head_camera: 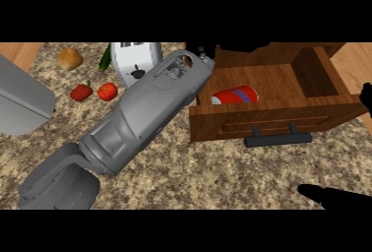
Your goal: Pick up the can, place it into the drawer and close the drawer
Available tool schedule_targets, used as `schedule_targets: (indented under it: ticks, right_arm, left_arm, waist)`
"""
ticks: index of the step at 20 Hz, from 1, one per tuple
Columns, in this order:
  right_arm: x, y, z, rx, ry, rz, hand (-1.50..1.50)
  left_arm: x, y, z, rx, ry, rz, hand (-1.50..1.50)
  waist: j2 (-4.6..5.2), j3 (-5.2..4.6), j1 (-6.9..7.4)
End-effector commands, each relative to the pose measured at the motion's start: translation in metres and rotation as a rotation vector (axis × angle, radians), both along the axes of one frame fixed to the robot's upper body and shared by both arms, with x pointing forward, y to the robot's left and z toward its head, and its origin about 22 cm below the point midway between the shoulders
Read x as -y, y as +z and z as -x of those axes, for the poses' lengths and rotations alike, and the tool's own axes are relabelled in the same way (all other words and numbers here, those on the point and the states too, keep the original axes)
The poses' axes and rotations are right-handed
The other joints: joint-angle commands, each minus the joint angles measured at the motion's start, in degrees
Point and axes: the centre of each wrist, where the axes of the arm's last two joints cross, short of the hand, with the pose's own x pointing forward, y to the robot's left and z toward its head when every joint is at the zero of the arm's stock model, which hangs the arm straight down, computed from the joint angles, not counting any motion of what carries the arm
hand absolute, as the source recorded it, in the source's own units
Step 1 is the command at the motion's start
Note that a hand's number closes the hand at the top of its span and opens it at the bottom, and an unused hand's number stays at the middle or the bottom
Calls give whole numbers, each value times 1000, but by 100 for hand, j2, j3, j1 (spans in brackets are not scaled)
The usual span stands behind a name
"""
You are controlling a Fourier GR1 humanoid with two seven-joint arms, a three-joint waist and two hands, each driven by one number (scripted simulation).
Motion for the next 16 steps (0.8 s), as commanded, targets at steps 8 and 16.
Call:
schedule_targets:
  ticks: [8,16]
  right_arm:
    - [-28,-44,-33,-39,-81,398,-150]
    - [-43,-102,-68,-77,-197,437,-150]
  left_arm:
    - [1,0,3,-20,-31,30,-150]
    - [-11,11,5,-18,4,7,-150]
  waist:
    - [-104,-5,444]
    - [-154,-2,578]
